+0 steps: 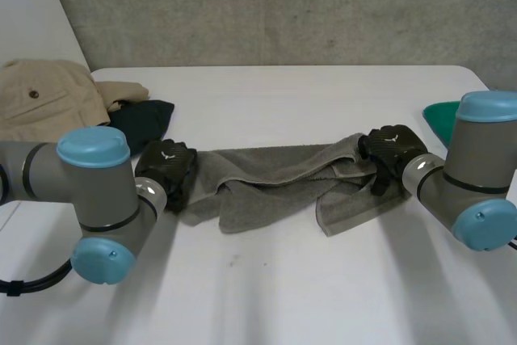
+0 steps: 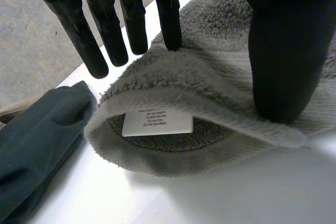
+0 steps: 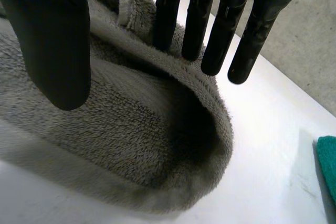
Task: Fold the laundry.
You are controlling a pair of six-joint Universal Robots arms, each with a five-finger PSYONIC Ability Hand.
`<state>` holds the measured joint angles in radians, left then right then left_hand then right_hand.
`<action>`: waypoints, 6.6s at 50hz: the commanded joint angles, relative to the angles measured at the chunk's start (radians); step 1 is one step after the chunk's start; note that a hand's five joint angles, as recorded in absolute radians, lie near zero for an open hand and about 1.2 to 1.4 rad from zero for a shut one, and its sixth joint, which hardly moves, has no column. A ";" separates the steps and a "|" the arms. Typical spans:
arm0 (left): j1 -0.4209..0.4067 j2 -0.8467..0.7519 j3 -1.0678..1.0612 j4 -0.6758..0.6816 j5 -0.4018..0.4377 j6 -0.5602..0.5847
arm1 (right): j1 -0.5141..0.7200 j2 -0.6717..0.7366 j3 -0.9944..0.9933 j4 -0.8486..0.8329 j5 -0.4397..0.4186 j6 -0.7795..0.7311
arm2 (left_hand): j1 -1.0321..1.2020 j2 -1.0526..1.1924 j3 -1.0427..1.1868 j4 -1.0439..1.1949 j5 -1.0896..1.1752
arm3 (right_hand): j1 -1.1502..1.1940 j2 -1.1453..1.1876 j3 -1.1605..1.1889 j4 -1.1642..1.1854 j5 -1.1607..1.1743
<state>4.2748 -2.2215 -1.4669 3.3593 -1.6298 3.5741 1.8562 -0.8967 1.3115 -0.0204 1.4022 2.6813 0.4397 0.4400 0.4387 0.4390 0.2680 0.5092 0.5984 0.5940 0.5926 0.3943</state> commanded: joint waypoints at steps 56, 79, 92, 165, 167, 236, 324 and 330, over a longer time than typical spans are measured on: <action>0.155 0.066 0.219 -0.198 0.122 0.048 | -0.279 -0.148 -0.198 0.315 -0.250 -0.172 | 0.957 0.956 0.958 0.957 0.954 | 0.887 0.798 0.802 0.804 0.827; 0.132 0.253 0.185 0.311 0.031 -0.146 | -0.232 -0.255 -0.097 -0.442 -0.244 0.443 | 0.957 0.956 0.958 0.957 0.954 | 0.887 0.798 0.802 0.804 0.827; 0.128 0.322 -0.280 0.293 0.096 -0.136 | -0.295 -0.245 0.061 -0.110 -0.454 0.341 | 0.957 0.956 0.958 0.957 0.954 | 0.887 0.798 0.802 0.804 0.827; 0.056 -0.118 0.184 0.175 -0.048 0.172 | -0.259 0.116 -0.179 -0.105 -0.049 -0.105 | -0.265 -0.265 -0.264 -0.265 -0.268 | -0.335 -0.424 -0.419 -0.418 -0.394; 0.051 -0.110 0.185 0.175 -0.048 0.169 | -0.259 0.110 -0.184 -0.125 -0.045 -0.075 | -0.265 -0.265 -0.264 -0.265 -0.268 | -0.335 -0.424 -0.419 -0.418 -0.394; 0.028 0.026 0.064 0.193 0.034 0.158 | -0.198 -0.108 0.035 -0.070 -0.069 0.039 | -0.238 -0.238 -0.237 -0.237 -0.241 | -0.335 -0.424 -0.419 -0.418 -0.394; 0.094 0.387 -0.319 0.176 0.085 0.017 | 0.428 0.087 -0.006 -0.358 -0.368 -0.256 | -0.253 -0.253 -0.252 -0.252 -0.255 | 0.407 0.318 0.322 0.324 0.347; 0.025 0.353 -0.285 0.186 0.084 0.017 | 0.419 0.027 -0.002 -0.339 -0.220 -0.235 | -0.256 -0.256 -0.255 -0.255 -0.258 | -0.335 -0.424 -0.419 -0.418 -0.394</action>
<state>4.3620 -1.8376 -1.7824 3.5372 -1.5454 3.5920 2.2853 -0.8157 1.3004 -0.3753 1.0484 2.4273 0.2216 0.2197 0.2290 0.2188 0.0477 0.3123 0.4330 0.4452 0.4484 0.2752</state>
